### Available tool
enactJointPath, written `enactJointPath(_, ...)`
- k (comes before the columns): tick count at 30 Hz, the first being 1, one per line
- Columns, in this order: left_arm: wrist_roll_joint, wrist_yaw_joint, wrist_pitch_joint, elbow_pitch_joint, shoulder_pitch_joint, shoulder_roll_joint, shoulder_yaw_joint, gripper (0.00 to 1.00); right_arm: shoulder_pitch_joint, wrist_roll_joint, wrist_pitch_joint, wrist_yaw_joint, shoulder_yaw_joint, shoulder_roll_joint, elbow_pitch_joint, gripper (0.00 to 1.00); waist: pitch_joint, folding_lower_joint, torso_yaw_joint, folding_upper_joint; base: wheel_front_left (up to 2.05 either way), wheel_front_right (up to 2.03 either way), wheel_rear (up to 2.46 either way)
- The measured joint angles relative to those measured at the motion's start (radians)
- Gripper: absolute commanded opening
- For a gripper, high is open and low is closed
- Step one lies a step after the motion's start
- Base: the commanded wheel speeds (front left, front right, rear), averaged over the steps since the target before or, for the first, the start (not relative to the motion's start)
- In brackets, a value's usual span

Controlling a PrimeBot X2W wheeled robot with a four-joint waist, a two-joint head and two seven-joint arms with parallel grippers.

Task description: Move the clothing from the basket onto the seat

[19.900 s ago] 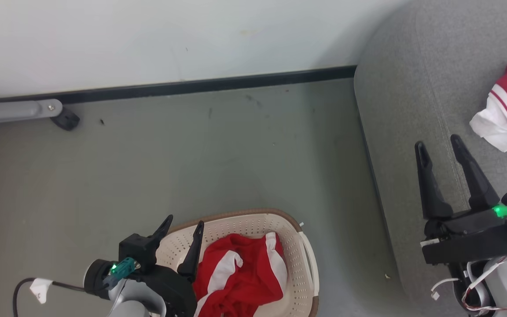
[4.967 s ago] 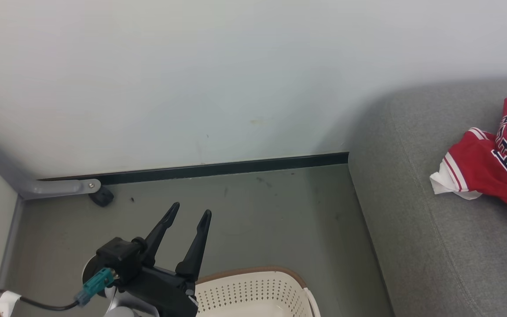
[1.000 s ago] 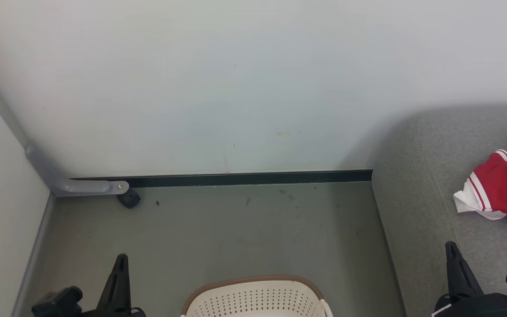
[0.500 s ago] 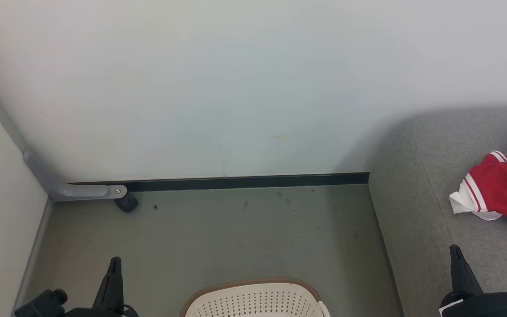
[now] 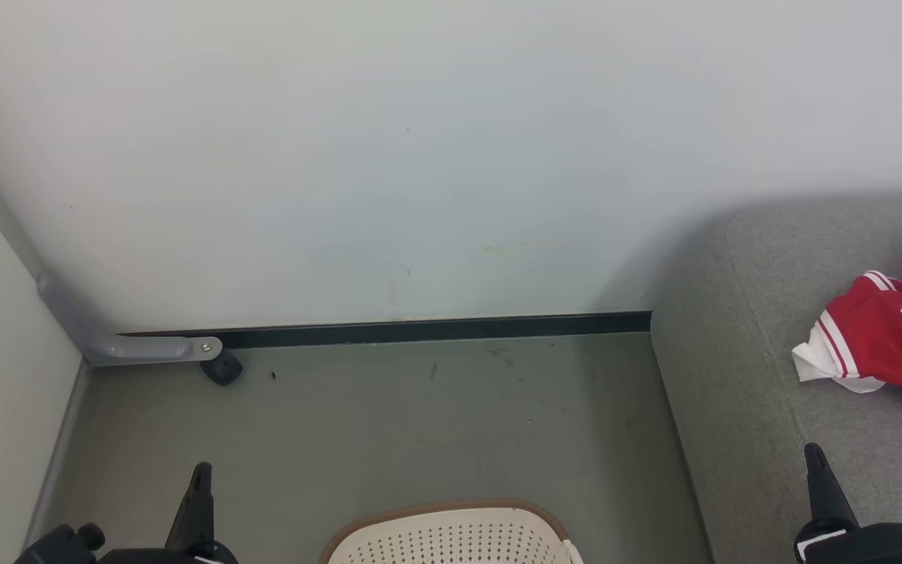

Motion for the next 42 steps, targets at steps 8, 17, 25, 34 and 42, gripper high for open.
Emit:
enactJointPath(8,-0.101,-0.017,0.030,0.005,0.000,-0.006,0.027,0.00,0.000,0.095,0.028,0.017,-0.032,0.020,0.006,0.00,-0.006,-0.0001,-0.005,0.0000,0.00,0.00,0.00)
enactJointPath(17,-0.204,-0.035,0.059,0.010,0.000,-0.016,0.058,0.00,0.000,0.194,0.057,0.039,-0.069,0.041,0.011,0.00,-0.013,0.0000,-0.010,0.0000,0.00,0.00,0.00)
enactJointPath(25,-0.300,-0.045,0.089,0.013,-0.001,-0.028,0.084,0.00,0.000,0.289,0.087,0.056,-0.102,0.062,0.017,0.00,-0.019,0.0000,-0.014,0.0000,0.00,0.00,0.00)
enactJointPath(34,-0.410,-0.070,0.120,0.017,-0.001,-0.036,0.113,0.00,0.000,0.389,0.117,0.075,-0.139,0.085,0.028,0.00,-0.026,0.0000,-0.019,0.0000,0.00,0.00,0.00)
enactJointPath(42,-0.487,-0.081,0.144,0.021,-0.001,-0.042,0.133,0.00,0.000,0.472,0.143,0.089,-0.167,0.101,0.035,0.00,-0.031,-0.0001,-0.023,0.0000,0.00,0.00,0.00)
